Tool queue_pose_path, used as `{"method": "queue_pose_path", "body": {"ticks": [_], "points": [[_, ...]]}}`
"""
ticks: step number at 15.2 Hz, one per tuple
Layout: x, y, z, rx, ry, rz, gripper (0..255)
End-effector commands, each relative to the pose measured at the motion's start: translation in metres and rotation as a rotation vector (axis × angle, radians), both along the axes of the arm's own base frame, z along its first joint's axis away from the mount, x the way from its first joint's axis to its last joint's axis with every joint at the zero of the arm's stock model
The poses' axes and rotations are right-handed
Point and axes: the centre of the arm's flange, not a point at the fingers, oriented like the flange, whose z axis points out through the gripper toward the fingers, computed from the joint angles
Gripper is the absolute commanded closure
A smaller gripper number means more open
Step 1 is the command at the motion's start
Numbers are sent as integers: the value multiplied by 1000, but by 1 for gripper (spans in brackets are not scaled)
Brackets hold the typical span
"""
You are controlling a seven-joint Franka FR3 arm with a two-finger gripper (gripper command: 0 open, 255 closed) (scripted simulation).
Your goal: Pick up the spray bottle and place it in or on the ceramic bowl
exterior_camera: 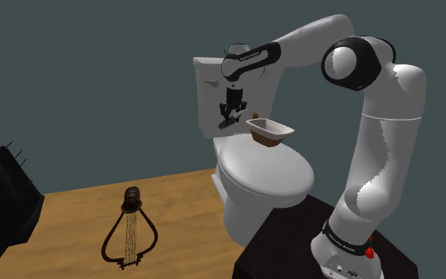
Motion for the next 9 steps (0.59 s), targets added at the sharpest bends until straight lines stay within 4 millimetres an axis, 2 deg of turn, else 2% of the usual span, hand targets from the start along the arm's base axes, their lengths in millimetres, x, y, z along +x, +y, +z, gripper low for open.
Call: {"method": "queue_pose_path", "body": {"ticks": [1,9], "points": [[-8,-10,6,0,0,0,255],[-66,-98,7,0,0,0,255]]}}
